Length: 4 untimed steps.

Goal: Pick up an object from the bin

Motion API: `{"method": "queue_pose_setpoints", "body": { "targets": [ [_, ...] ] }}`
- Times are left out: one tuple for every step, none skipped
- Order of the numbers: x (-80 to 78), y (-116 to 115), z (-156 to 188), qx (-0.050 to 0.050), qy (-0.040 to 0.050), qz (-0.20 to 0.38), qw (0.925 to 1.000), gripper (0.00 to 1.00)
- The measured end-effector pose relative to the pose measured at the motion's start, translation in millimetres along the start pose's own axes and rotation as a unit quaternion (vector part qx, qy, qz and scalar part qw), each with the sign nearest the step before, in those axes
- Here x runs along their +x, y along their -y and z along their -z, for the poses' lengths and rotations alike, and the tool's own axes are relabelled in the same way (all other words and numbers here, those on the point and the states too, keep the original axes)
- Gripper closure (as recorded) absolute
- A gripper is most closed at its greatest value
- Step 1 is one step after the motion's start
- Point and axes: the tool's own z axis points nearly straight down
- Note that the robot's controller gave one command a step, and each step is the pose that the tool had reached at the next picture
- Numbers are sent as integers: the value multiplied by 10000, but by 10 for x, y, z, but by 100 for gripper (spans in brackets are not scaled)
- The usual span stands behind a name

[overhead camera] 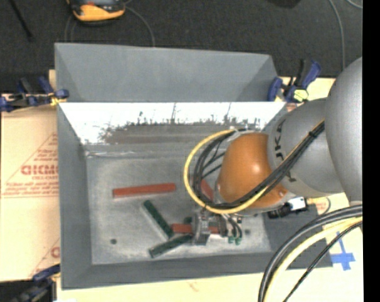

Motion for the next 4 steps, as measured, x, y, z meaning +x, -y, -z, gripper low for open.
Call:
{"method": "queue_pose_setpoints", "body": {
  "targets": [
    [18,1,-19,2,-27,-9,10000,0],
    [18,2,-18,2,-27,-12,10000,100],
    [18,2,-18,2,-27,-13,10000,100],
    [-232,-76,517,8,-60,63,10000,100]
  ]
}}
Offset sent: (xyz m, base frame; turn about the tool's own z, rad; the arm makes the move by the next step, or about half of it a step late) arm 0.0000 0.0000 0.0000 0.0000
